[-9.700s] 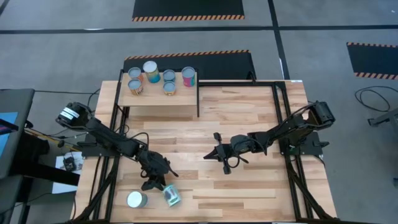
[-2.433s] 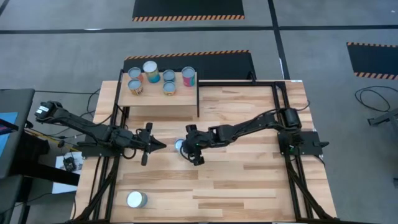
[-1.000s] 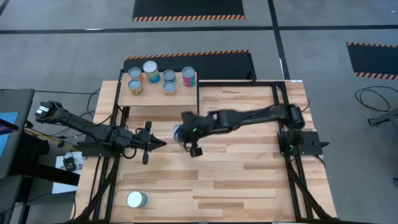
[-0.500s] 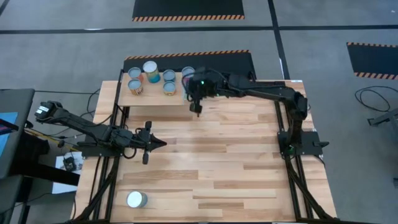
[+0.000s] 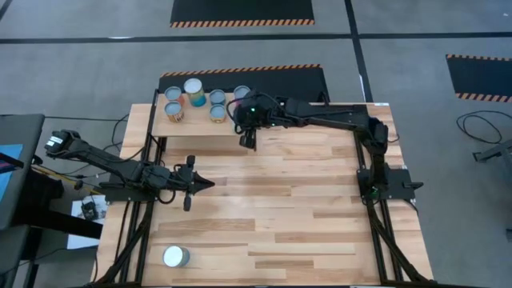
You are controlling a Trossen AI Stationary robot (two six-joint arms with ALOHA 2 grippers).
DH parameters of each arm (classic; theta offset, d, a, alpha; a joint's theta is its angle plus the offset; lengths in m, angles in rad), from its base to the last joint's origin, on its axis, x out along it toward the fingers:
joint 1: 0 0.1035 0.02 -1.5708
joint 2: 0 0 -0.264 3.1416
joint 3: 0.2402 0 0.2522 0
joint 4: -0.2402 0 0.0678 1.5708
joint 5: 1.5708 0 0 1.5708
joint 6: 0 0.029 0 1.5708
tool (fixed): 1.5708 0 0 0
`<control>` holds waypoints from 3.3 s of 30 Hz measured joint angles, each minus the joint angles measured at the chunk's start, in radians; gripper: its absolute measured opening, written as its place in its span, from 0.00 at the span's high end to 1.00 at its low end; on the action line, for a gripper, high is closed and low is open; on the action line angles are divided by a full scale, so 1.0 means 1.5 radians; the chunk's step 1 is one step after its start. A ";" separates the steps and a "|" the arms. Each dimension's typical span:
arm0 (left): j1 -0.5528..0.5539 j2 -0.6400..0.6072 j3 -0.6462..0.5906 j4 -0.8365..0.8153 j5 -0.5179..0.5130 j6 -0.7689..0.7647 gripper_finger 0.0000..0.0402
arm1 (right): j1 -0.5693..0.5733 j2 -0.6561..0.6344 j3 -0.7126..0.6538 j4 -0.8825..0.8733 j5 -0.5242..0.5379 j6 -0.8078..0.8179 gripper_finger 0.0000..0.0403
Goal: Pick and place cans onto a shelf
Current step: Put the canned mixed vegetables on the shelf, then put the canned cherries on the shelf
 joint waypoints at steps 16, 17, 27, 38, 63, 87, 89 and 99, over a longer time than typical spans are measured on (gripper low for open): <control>0.000 0.000 0.000 0.003 -0.001 0.001 1.00 | -0.016 -0.001 -0.012 0.003 -0.001 0.030 0.88; 0.000 0.000 0.000 0.003 -0.001 0.001 1.00 | -0.017 -0.001 -0.012 0.003 -0.001 0.030 0.86; 0.000 0.000 0.000 0.003 -0.001 0.001 1.00 | -0.023 -0.001 -0.012 0.019 0.000 0.029 0.66; 0.000 0.000 0.000 -0.001 0.041 0.003 1.00 | 0.059 -0.100 -0.022 -0.038 0.128 -0.145 0.91; -0.050 0.179 0.334 -0.493 0.106 -0.130 1.00 | 0.194 -0.422 -0.990 0.923 0.144 0.041 0.97; -0.384 0.589 0.748 -0.823 0.284 -0.685 0.66 | 0.314 -0.416 -1.072 1.012 0.178 0.065 0.98; -0.397 0.611 0.765 -0.822 0.287 -0.719 0.64 | 0.314 -0.416 -1.072 1.011 0.178 0.065 0.98; -0.430 0.659 0.782 -0.850 0.255 -0.829 0.65 | 0.314 -0.416 -1.072 1.011 0.177 0.063 0.98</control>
